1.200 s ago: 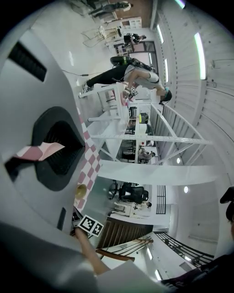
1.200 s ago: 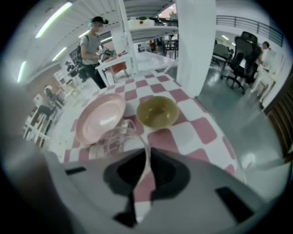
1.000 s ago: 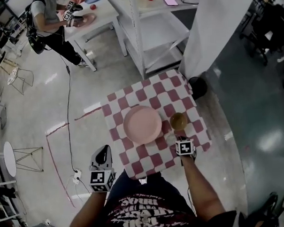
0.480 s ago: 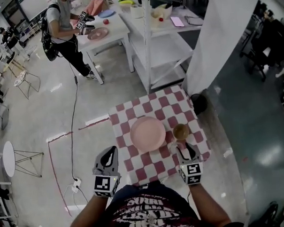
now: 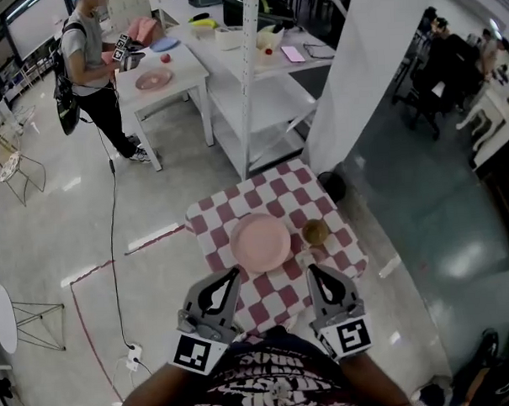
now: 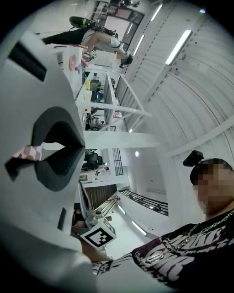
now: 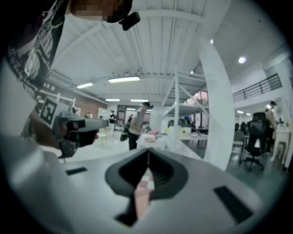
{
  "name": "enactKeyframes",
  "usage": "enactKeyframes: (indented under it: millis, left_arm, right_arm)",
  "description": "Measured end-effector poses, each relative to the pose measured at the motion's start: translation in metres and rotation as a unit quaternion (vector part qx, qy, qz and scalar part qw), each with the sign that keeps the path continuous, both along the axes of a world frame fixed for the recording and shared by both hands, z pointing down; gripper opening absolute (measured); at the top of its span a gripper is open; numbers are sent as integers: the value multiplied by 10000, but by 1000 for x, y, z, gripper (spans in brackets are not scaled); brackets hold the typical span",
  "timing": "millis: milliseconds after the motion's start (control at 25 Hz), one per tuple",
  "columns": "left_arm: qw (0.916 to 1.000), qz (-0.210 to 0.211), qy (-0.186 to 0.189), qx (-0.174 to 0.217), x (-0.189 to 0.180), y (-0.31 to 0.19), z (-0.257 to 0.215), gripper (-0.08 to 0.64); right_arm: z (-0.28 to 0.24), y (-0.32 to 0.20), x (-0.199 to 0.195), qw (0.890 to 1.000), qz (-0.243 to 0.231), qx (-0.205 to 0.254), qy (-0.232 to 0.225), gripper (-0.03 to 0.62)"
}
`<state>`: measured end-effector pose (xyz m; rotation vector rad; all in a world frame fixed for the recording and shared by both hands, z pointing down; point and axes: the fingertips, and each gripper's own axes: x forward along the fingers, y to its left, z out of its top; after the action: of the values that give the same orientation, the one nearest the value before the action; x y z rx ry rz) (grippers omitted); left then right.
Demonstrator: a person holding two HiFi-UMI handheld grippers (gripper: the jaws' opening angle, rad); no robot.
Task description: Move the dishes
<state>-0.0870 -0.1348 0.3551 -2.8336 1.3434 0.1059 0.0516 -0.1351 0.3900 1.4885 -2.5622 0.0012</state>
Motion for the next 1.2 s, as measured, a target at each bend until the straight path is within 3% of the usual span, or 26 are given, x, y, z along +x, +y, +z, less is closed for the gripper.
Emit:
enactKeyframes:
  millis: [280, 520, 720, 880, 1200]
  left_arm:
    - [9967, 529, 409, -460, 9, 14, 18, 31]
    - [9935, 898, 564, -401, 29, 36, 14, 31]
    - [9937, 912, 562, -342, 54, 53, 6, 31]
    - [9944, 905, 450, -317, 94, 75, 3, 31]
    - [9957, 789, 228, -440, 210, 140, 14, 31]
  right_arm:
    - [-12, 65, 0, 9977, 674, -67, -44, 35]
    - [-21, 83, 17, 9941, 1081, -8, 24, 35]
    - [-28, 104, 39, 9940, 1083, 124, 0, 35]
    - [-22, 132, 81, 9931, 1164, 96, -141, 35]
    - [-10, 205, 205, 9899, 1379, 46, -328, 35]
